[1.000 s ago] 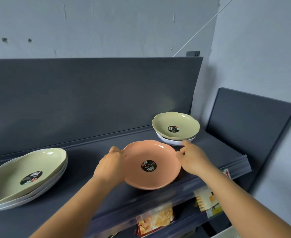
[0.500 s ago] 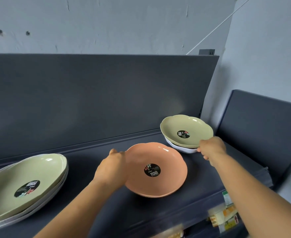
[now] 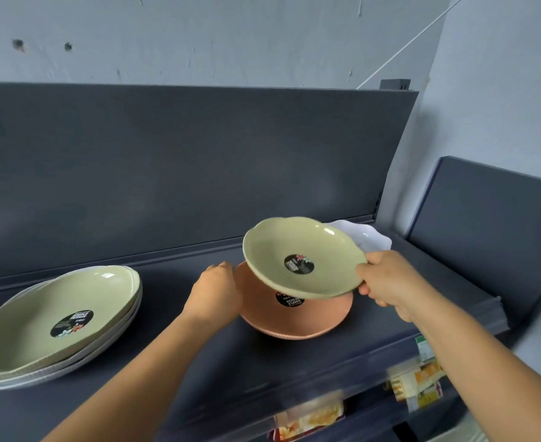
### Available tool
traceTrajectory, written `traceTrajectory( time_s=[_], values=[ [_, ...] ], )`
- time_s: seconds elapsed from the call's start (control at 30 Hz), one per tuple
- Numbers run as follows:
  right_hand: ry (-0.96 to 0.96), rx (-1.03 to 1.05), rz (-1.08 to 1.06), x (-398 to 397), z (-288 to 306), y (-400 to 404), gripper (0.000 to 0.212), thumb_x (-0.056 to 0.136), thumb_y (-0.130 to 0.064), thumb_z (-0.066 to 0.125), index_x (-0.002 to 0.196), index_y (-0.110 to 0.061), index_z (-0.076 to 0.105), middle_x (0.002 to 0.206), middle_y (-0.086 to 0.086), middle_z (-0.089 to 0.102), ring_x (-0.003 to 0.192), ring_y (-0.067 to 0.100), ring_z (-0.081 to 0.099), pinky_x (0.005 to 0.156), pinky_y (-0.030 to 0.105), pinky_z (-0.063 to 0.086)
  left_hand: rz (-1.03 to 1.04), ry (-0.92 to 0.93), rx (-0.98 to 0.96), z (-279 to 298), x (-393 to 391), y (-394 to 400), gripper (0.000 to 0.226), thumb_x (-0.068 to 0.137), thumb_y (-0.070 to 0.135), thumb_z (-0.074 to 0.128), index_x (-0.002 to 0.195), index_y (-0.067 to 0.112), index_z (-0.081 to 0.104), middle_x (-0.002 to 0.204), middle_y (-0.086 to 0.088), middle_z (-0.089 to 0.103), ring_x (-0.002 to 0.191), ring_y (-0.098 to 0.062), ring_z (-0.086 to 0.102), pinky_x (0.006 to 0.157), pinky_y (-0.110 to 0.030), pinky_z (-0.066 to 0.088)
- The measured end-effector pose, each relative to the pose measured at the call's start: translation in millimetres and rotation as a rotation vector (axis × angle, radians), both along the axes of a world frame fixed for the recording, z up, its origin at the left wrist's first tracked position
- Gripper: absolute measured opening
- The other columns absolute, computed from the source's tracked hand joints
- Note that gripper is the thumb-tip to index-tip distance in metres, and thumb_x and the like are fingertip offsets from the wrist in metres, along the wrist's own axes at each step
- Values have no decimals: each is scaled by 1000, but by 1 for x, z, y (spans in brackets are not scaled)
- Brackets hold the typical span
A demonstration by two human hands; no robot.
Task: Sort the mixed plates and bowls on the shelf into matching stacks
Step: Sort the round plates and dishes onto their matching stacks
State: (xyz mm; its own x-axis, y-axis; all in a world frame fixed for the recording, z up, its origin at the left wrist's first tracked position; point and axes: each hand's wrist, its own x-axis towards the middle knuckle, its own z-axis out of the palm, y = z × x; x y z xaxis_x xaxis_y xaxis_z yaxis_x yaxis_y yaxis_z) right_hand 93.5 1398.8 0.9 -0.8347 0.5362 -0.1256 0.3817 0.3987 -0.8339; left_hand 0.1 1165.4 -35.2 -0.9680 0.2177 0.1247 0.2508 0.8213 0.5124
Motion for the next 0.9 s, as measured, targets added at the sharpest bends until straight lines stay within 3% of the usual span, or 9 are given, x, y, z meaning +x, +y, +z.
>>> traceTrajectory(
  time_s=[0.13, 0.23, 0.4, 0.5, 0.6, 0.7, 0.8, 0.9],
  values=[
    [-77, 125, 69, 12, -10, -9, 21, 93, -10, 41, 91, -6, 62, 64, 7, 60, 48, 16, 42, 44, 24, 32, -11, -40, 81, -4, 6, -5, 26, 87, 7, 36, 90, 3, 61, 87, -10, 65, 76, -28, 59, 62, -31, 44],
    [-120, 211, 105, 16, -13, -13, 24, 95, -16, 41, 87, -4, 60, 72, 8, 64, 47, 15, 43, 47, 24, 35, 3, -79, 151, -2, 13, -6, 36, 93, 20, 33, 78, 0, 59, 72, -10, 65, 63, -25, 55, 61, -32, 48],
    [-155, 408, 127, 17, -19, -16, 33, 98, -26, 34, 73, -10, 47, 69, 2, 48, 62, 19, 48, 54, 27, 38, -27, -47, 52, -3, 19, -4, 21, 91, 18, 40, 85, 5, 55, 90, -15, 67, 69, -25, 56, 55, -28, 41],
    [-110, 232, 105, 19, -20, -23, 30, 99, -23, 32, 92, -6, 56, 76, 5, 57, 66, 20, 61, 55, 27, 49, -2, -55, 47, -2, 25, -3, 21, 91, 12, 42, 98, 0, 58, 104, -18, 64, 75, -24, 52, 56, -26, 37],
    [-12, 121, 83, 21, -20, -29, 30, 99, -20, 37, 97, -3, 61, 78, 9, 64, 59, 16, 60, 57, 28, 54, 31, -37, 79, 3, 34, -6, 15, 88, 8, 44, 95, 2, 56, 108, -18, 61, 79, -24, 49, 62, -26, 37],
    [87, 145, 80, 24, -16, -37, 28, 98, -23, 42, 98, -5, 63, 72, 9, 64, 58, 18, 60, 55, 27, 53, 44, 33, 89, 14, 44, -17, 5, 85, 8, 46, 83, 8, 50, 95, -14, 60, 80, -24, 44, 56, -26, 33],
    [189, 135, 116, 21, -6, -53, 27, 98, -25, 45, 98, -6, 63, 70, 6, 62, 56, 17, 58, 52, 26, 50, 72, 110, 100, 31, 55, -38, 10, 84, 6, 46, 78, 4, 54, 76, -8, 57, 73, -25, 44, 46, -25, 30],
    [254, 106, 175, 12, 7, -82, 25, 97, -27, 45, 98, -8, 61, 72, 4, 61, 56, 17, 58, 56, 32, 55, 149, 183, 100, 48, 63, -69, 14, 84, 4, 46, 70, 5, 49, 63, -4, 48, 68, -28, 42, 46, -27, 27]
  ],
)
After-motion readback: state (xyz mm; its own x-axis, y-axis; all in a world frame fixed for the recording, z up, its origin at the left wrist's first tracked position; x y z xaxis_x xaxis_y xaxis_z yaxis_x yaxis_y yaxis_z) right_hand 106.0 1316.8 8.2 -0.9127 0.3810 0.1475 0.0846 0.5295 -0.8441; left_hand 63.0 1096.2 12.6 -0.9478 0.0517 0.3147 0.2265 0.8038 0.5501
